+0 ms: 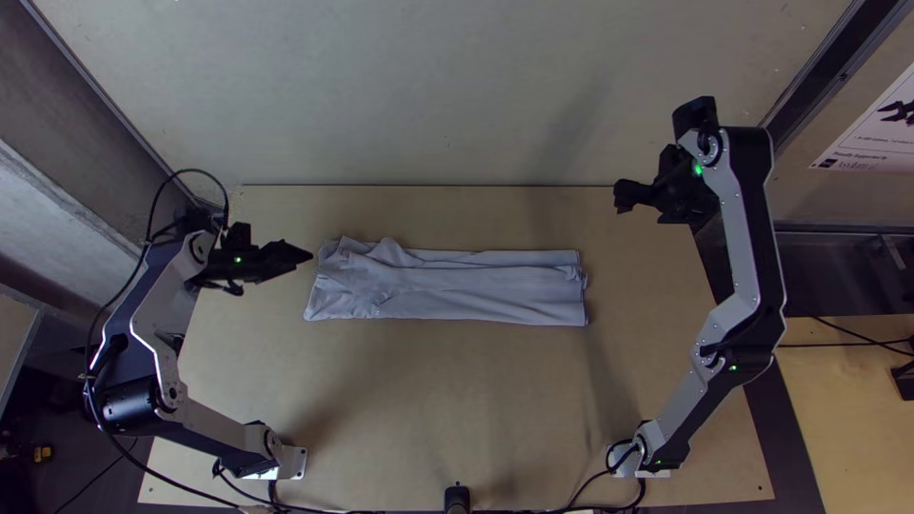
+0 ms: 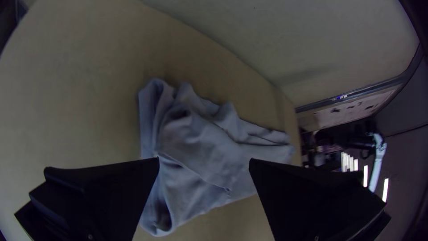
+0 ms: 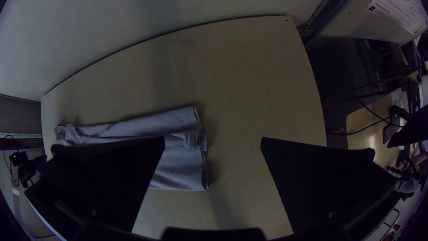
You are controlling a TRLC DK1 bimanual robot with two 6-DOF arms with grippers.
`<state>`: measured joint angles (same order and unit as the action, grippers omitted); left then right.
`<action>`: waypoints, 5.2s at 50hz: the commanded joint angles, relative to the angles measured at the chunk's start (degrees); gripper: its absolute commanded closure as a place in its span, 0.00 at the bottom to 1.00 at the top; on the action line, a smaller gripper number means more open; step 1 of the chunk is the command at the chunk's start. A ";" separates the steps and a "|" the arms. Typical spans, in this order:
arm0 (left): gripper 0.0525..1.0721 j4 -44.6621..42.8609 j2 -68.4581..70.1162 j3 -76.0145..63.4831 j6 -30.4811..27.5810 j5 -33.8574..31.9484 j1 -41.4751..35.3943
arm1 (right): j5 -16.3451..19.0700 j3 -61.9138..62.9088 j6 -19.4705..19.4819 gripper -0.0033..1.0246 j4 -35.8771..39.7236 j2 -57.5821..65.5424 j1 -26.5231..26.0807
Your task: Fold the t-shirt
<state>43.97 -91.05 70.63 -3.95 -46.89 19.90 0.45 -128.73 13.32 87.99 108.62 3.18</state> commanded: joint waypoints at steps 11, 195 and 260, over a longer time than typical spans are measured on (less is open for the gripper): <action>0.05 -3.80 -6.16 -4.62 -1.59 -7.33 4.80 | -0.01 3.31 1.00 0.04 0.96 -5.35 -0.02; 0.98 13.43 -0.19 21.22 -12.23 69.13 -30.01 | -0.01 10.07 -0.67 0.04 -4.05 -9.57 -2.21; 0.04 25.47 -32.88 58.04 23.98 16.84 -50.14 | 2.19 29.41 -5.41 0.04 -11.52 -20.29 -5.90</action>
<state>68.47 -123.81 128.49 18.41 -29.41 -31.05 2.42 -99.77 9.69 76.93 90.02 -2.35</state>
